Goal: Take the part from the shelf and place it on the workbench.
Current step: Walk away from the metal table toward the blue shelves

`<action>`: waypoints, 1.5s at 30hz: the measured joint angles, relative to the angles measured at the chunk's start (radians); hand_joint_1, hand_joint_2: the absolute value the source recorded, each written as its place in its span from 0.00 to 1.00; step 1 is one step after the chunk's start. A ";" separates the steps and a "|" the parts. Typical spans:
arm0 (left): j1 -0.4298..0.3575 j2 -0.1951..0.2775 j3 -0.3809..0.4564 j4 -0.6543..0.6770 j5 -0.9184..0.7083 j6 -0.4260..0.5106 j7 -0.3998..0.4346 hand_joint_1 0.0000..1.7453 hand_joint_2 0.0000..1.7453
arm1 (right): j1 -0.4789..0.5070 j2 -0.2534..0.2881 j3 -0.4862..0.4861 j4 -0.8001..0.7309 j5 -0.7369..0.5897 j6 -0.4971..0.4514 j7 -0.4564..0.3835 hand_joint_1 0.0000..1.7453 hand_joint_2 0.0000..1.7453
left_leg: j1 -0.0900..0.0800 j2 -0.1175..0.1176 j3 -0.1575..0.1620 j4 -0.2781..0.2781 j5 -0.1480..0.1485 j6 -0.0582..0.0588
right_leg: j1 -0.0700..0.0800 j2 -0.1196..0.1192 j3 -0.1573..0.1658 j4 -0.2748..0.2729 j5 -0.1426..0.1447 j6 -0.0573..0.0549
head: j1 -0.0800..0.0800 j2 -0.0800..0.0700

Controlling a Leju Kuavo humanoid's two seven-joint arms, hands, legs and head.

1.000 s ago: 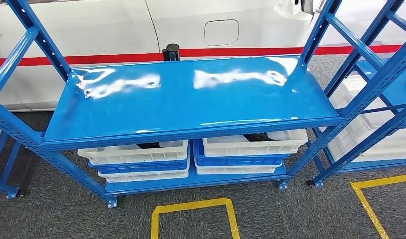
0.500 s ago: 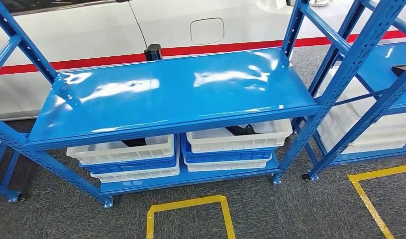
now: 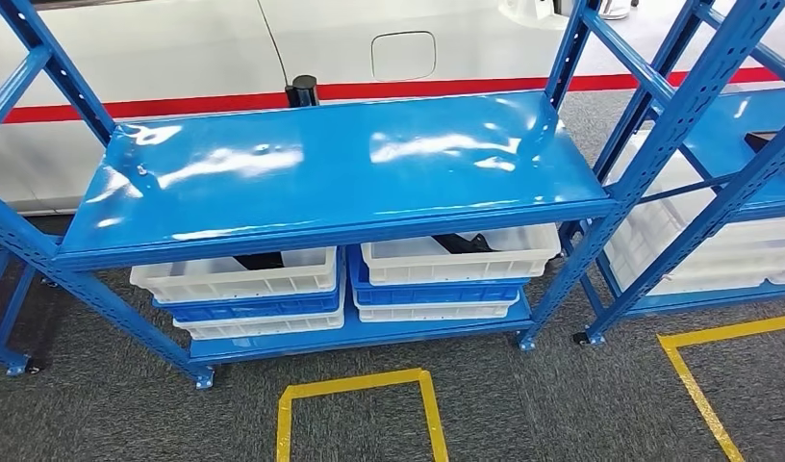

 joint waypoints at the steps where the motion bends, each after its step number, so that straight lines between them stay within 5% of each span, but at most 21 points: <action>1: 0.000 -0.001 0.000 0.000 0.000 0.000 0.000 0.00 0.00 | 0.000 0.000 0.000 0.000 0.000 0.000 0.000 0.00 0.00 | 0.001 0.002 -0.004 -0.004 0.008 -0.001 | -0.003 0.000 -0.021 0.053 -0.032 -0.002 | 0.002 0.000; 4: 0.002 -0.002 0.000 0.000 0.000 0.000 0.000 0.00 0.00 | 0.002 -0.003 0.000 0.000 0.000 0.000 0.000 0.00 0.00 | 0.002 0.006 -0.021 -0.002 0.019 -0.006 | -0.013 0.000 -0.070 0.211 -0.111 0.009 | 0.004 0.000; 6: 0.002 -0.004 0.000 0.000 0.000 0.000 0.000 0.00 0.00 | 0.003 -0.005 0.001 0.000 -0.001 0.000 0.000 0.00 0.00 | 0.006 0.007 -0.026 0.002 0.023 -0.011 | -0.022 0.000 -0.018 0.154 -0.093 0.033 | 0.004 0.000; 8: 0.002 -0.004 0.000 0.000 0.000 0.000 0.000 0.00 0.00 | 0.004 -0.006 0.001 0.000 -0.001 0.000 0.000 0.00 0.00 | 0.008 0.007 -0.029 0.011 0.022 -0.019 | -0.028 0.000 0.074 0.004 -0.053 0.053 | 0.005 0.000; 10: 0.002 -0.003 0.000 0.000 0.000 0.000 0.000 0.00 0.00 | 0.004 -0.006 0.003 0.000 -0.002 0.000 0.000 0.00 0.00 | 0.005 0.006 -0.033 0.021 0.020 -0.031 | -0.027 0.002 0.114 -0.075 -0.037 0.044 | 0.004 0.000; 14: 0.001 -0.003 0.000 0.000 0.000 0.000 0.000 0.00 0.00 | 0.006 -0.006 0.008 0.000 -0.003 0.000 0.000 0.00 0.00 | 0.010 0.000 -0.042 0.037 0.011 -0.054 | -0.028 0.004 0.107 -0.081 -0.027 0.007 | 0.001 0.000; 18: 0.002 -0.004 0.001 0.000 0.000 0.002 0.000 0.00 0.00 | 0.006 -0.007 0.010 0.000 -0.003 0.000 0.000 0.00 0.00 | 0.018 -0.008 -0.139 0.258 -0.121 -0.073 | -0.031 0.001 0.093 -0.083 -0.018 -0.010 | -0.007 0.000; 20: 0.004 -0.004 0.003 0.000 0.000 0.002 -0.001 0.00 0.00 | 0.007 -0.007 0.010 0.000 -0.003 0.000 0.000 0.00 0.00 | 0.020 -0.008 -0.159 0.311 -0.128 -0.074 | -0.030 0.001 0.091 -0.082 -0.017 -0.011 | -0.008 0.000; 24: 0.003 -0.003 0.006 0.000 0.000 0.001 -0.014 0.00 0.00 | 0.006 -0.006 0.011 0.000 -0.005 0.000 0.000 0.00 0.00 | 0.021 -0.012 -0.033 0.077 -0.016 -0.068 | -0.027 0.003 0.098 -0.081 -0.018 -0.006 | -0.008 0.000; 26: 0.003 -0.004 0.006 0.000 0.000 0.000 -0.016 0.00 0.00 | 0.005 -0.008 0.011 0.000 -0.007 0.000 0.000 0.00 0.00 | 0.019 -0.016 -0.010 0.021 -0.005 -0.067 | -0.019 0.002 0.095 -0.077 -0.021 -0.002 | -0.007 0.000; 36: 0.003 -0.004 0.009 0.000 -0.003 0.000 -0.031 0.00 0.00 | 0.006 -0.012 0.015 0.000 -0.014 0.003 0.000 0.00 0.00 | 0.008 -0.016 -0.014 0.020 -0.002 -0.052 | -0.026 0.003 0.099 -0.095 -0.010 0.014 | -0.006 0.000; 45: 0.003 -0.003 0.010 0.000 -0.017 0.006 -0.031 0.00 0.00 | 0.007 -0.012 0.015 0.000 -0.024 0.004 0.000 0.00 0.00 | 0.009 -0.016 -0.015 0.020 -0.002 -0.050 | -0.024 0.003 0.098 -0.096 -0.009 0.016 | -0.006 0.000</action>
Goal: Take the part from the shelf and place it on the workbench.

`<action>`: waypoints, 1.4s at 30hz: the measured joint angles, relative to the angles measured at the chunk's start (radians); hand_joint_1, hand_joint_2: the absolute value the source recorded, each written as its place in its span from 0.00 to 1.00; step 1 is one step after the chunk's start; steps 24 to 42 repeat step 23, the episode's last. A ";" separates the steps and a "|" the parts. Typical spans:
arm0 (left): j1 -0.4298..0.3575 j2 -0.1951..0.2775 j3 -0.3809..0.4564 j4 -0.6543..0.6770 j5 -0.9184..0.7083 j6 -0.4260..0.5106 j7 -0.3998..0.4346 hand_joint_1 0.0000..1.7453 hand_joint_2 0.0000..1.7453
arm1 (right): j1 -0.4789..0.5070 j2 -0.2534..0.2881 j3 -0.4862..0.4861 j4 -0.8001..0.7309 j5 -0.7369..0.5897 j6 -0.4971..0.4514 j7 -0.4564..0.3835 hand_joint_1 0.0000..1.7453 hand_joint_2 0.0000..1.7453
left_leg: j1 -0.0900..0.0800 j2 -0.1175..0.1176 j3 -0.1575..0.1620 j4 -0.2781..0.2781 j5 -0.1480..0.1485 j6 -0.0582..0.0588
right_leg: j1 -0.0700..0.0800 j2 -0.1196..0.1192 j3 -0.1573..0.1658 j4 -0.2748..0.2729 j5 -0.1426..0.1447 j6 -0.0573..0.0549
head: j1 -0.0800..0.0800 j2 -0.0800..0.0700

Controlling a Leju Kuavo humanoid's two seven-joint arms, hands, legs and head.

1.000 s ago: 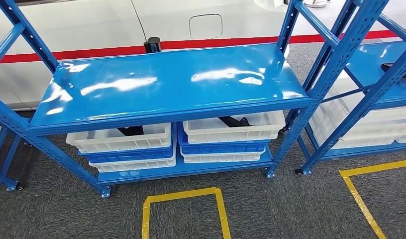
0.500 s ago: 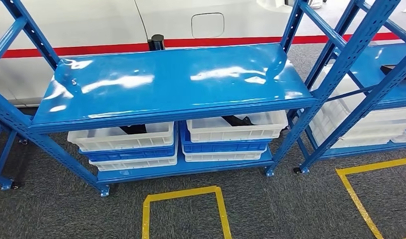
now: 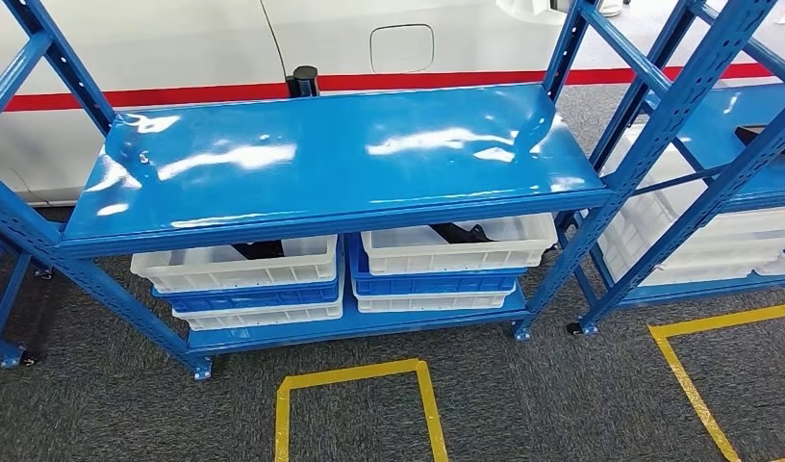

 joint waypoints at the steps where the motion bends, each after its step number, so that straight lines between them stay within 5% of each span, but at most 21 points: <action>1: 0.000 0.000 0.000 0.000 -0.001 0.002 0.001 0.00 0.00 | 0.000 0.000 0.000 0.000 0.000 0.000 0.000 0.00 0.00 | 0.001 0.000 0.000 0.000 0.000 0.000 | 0.001 0.000 0.000 0.000 0.000 0.000 | 0.000 0.000; 42: -0.001 0.000 0.001 0.000 -0.001 0.019 0.036 0.00 0.00 | -0.001 0.004 0.011 0.000 -0.010 -0.012 0.000 0.00 0.00 | 0.003 0.000 0.000 0.000 0.000 0.000 | 0.003 0.000 0.000 0.001 0.000 0.000 | 0.000 0.000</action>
